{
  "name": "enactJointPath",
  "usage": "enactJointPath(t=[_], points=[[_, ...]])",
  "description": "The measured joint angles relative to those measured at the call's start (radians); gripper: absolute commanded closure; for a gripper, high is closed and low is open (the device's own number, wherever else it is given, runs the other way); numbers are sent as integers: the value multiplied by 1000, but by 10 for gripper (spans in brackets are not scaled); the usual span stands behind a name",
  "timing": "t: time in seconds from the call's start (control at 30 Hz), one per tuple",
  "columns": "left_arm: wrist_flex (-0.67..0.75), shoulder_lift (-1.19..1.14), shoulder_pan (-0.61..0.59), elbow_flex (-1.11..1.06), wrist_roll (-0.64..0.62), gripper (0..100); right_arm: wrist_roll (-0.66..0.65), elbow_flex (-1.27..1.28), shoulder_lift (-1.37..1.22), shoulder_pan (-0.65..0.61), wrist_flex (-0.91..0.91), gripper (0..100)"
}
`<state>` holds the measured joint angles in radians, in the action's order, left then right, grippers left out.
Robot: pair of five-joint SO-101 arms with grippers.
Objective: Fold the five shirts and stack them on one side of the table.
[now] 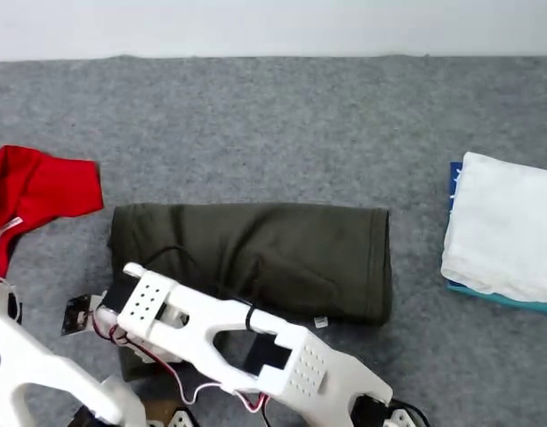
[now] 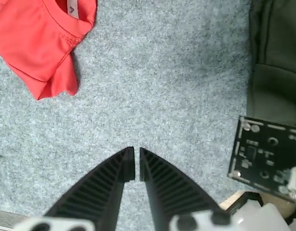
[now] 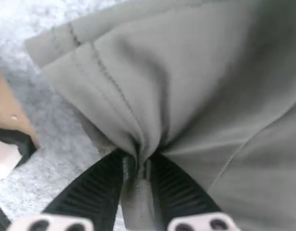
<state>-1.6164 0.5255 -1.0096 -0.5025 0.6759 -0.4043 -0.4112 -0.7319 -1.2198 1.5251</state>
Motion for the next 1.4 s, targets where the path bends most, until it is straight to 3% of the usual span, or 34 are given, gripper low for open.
enactJointPath(t=[0.4,0.7,0.97,1.2,1.4], points=[[0,0,0,-3,0,966,-3,-316,-35,71,213,989],[48,0,0,-101,-5,966,-28,-446,-35,203,221,988],[52,0,0,-106,-5,966,-51,-451,-35,339,101,972],[52,0,0,-106,-5,966,-34,-451,-104,373,8,778],[52,0,0,-106,-5,966,84,-451,-117,433,-29,808]])
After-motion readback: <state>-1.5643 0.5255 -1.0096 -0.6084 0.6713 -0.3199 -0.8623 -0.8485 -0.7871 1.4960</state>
